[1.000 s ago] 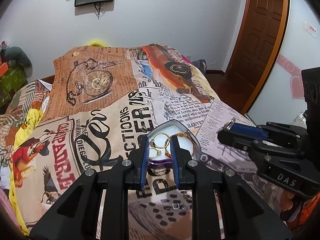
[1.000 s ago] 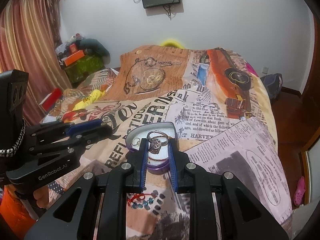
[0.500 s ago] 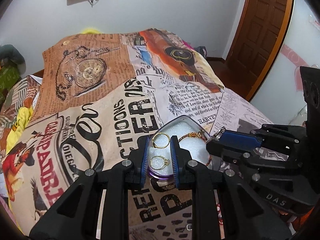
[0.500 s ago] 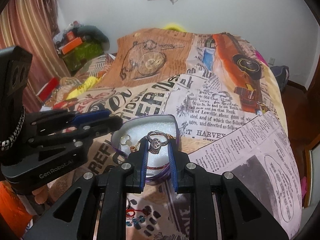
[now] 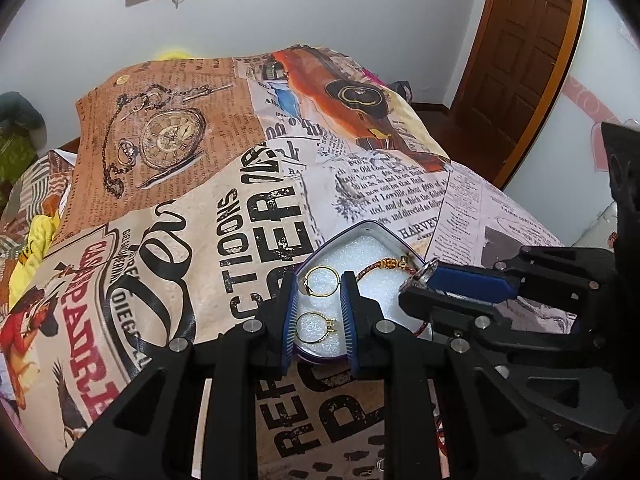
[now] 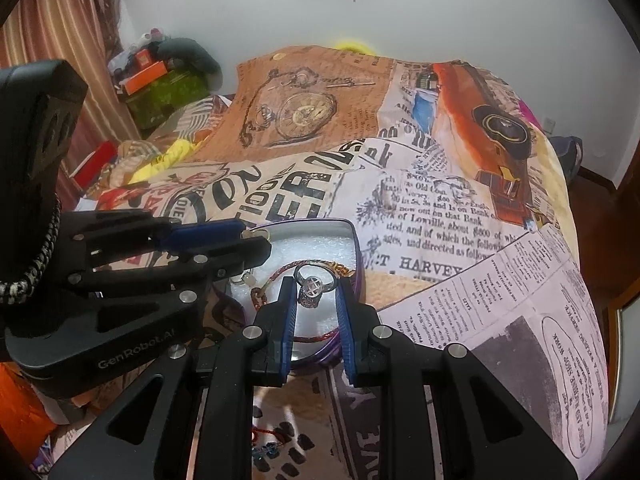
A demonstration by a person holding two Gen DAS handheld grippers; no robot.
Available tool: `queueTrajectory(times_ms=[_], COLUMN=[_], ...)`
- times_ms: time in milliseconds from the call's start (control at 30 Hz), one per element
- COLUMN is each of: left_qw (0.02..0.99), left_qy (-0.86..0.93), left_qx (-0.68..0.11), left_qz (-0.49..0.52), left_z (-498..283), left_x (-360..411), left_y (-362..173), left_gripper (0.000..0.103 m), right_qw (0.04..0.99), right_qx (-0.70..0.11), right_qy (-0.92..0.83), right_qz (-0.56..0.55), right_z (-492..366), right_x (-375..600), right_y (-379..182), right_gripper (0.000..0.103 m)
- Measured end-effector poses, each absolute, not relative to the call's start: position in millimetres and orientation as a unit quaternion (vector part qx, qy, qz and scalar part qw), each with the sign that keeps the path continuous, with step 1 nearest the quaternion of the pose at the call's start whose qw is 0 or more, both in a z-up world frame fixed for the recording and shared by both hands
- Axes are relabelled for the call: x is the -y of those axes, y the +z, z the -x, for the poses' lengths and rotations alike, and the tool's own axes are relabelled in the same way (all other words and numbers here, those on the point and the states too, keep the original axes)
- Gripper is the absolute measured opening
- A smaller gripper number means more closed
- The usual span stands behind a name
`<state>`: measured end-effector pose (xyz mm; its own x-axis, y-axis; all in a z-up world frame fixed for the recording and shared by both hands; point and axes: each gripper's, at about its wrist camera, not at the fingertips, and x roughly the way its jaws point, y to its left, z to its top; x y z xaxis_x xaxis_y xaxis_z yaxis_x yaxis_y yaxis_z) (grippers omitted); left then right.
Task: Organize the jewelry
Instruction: 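Open both tools to drop the rings into the tin and withdraw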
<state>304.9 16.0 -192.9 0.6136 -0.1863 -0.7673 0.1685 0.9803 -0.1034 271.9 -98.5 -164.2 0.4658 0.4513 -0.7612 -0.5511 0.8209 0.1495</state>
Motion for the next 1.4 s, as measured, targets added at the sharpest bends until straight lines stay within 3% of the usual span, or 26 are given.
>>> queueTrajectory(times_ms=[267,433,867,1100,1400], left_qw=[0.900,0.904,0.917,0.923,0.916], left_qy=[-0.095,-0.092,-0.078,-0.074,-0.074], left_qx=[-0.425,-0.418,-0.391,-0.379,-0.394], left_qz=[0.001,0.001,0.003,-0.001,-0.002], left_z=[-297,-291,-259,-232,-199], left_x=[-14,-14,-21,-22,-22], left_y=[-186,-179,-142,-124,-131], left_gripper=[0.021,0.028,0.029,0.036,0.040], right_qw=[0.844,0.843,0.860,0.869,0.869], right_qx=[-0.438,-0.441,-0.415,-0.401,-0.406], right_qy=[0.303,0.300,0.289,0.282,0.274], right_qz=[0.064,0.071,0.070,0.073,0.074], right_z=[-270,-267,-248,-230,-210], right_x=[94,93,105,113,122], right_y=[-168,-165,-134,-117,-115], right_gripper=[0.018,0.021,0.024,0.024,0.024])
